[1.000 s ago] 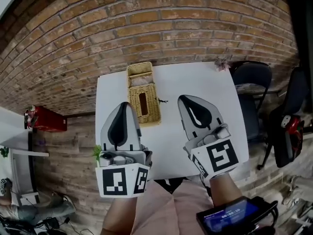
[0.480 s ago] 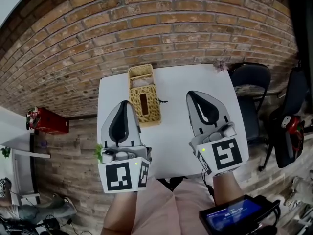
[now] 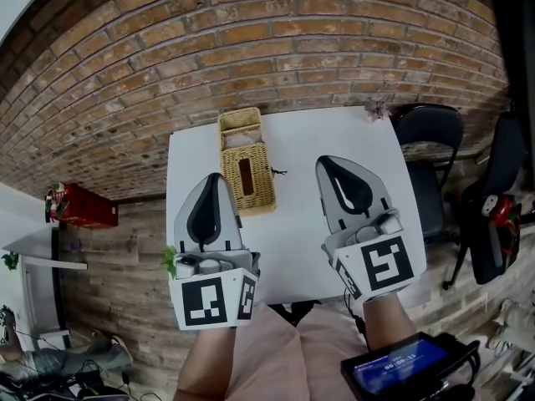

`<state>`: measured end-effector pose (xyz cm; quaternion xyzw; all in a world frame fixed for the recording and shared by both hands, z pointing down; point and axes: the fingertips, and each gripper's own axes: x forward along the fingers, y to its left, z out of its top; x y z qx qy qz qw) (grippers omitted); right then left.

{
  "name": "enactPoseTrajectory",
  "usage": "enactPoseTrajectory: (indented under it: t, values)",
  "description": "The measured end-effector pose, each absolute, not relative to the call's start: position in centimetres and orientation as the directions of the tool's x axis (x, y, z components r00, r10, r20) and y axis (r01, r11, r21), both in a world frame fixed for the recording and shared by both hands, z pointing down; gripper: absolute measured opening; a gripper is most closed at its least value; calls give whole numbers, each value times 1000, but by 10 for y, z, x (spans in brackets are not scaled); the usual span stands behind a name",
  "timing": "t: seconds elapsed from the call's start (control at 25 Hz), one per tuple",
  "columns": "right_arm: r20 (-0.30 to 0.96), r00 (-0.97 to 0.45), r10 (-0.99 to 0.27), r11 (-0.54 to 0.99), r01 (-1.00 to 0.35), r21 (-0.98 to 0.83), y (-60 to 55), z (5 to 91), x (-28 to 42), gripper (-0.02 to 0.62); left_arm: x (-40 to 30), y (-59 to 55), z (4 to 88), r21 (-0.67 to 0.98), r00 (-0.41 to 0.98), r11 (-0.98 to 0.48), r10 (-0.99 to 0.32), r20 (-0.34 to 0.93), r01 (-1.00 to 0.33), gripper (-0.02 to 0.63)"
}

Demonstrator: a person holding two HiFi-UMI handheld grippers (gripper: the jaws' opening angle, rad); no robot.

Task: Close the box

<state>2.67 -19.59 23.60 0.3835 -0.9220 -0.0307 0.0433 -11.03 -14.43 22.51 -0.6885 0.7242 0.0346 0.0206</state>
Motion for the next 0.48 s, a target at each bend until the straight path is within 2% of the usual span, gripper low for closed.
enactPoseTrajectory:
  t: [0.48]
  values:
    - [60, -702, -709, 705, -705, 82, -206, 241, 33, -2, -103, -154, 231, 13, -57, 56, -996, -63, -998, 17]
